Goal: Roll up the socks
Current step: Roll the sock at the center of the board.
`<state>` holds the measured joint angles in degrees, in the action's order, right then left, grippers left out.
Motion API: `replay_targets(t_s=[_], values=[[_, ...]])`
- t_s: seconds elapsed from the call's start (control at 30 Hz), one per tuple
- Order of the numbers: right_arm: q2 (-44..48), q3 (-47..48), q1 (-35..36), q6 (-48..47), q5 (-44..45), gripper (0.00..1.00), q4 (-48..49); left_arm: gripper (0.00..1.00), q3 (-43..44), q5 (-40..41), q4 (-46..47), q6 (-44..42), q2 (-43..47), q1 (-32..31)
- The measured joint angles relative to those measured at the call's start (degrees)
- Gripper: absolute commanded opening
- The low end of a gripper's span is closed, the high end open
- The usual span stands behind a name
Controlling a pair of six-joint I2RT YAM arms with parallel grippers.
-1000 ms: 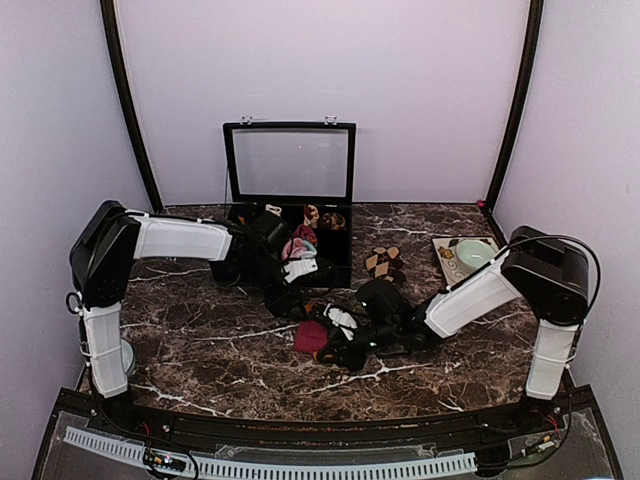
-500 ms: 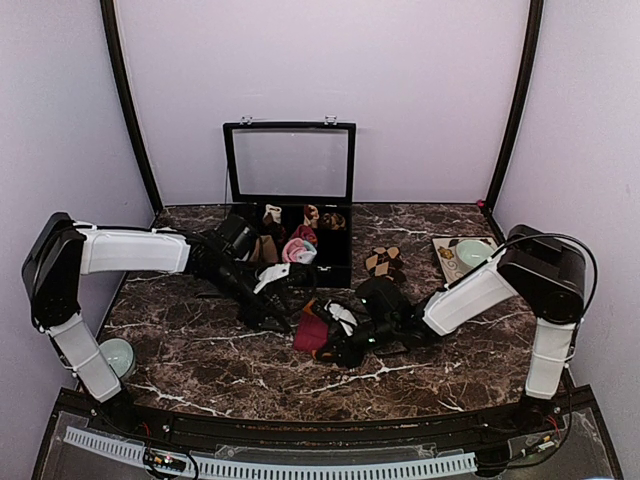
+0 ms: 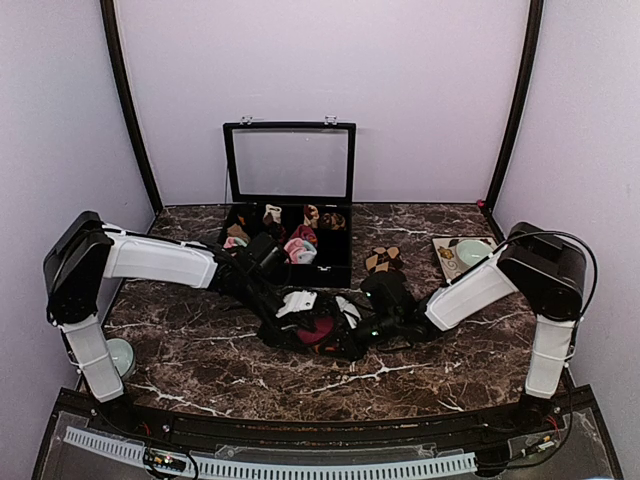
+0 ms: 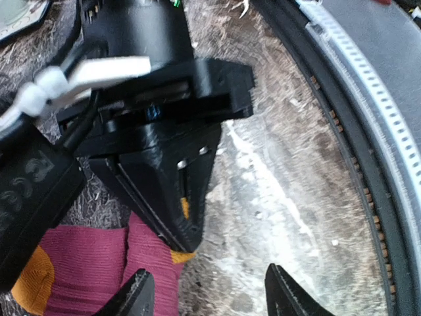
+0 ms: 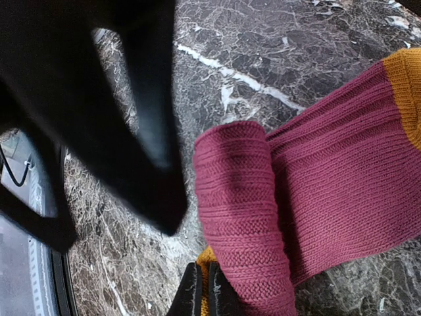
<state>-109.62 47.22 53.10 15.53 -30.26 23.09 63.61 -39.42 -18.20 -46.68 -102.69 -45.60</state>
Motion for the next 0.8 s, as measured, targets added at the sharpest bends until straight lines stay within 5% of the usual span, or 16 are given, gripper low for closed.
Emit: replay_targets(t_s=[0.43,0.8], values=[[-0.3,0.0,-0.4,0.2,-1.4,0.0,0.0,0.54,1.0,11.2,4.9,-2.6,-4.6,-0.3],[-0.4,0.0,-1.1,1.1,-3.0,0.0,0.0,0.5,1.0,12.9,3.6,-4.8,-6.5,-1.5]])
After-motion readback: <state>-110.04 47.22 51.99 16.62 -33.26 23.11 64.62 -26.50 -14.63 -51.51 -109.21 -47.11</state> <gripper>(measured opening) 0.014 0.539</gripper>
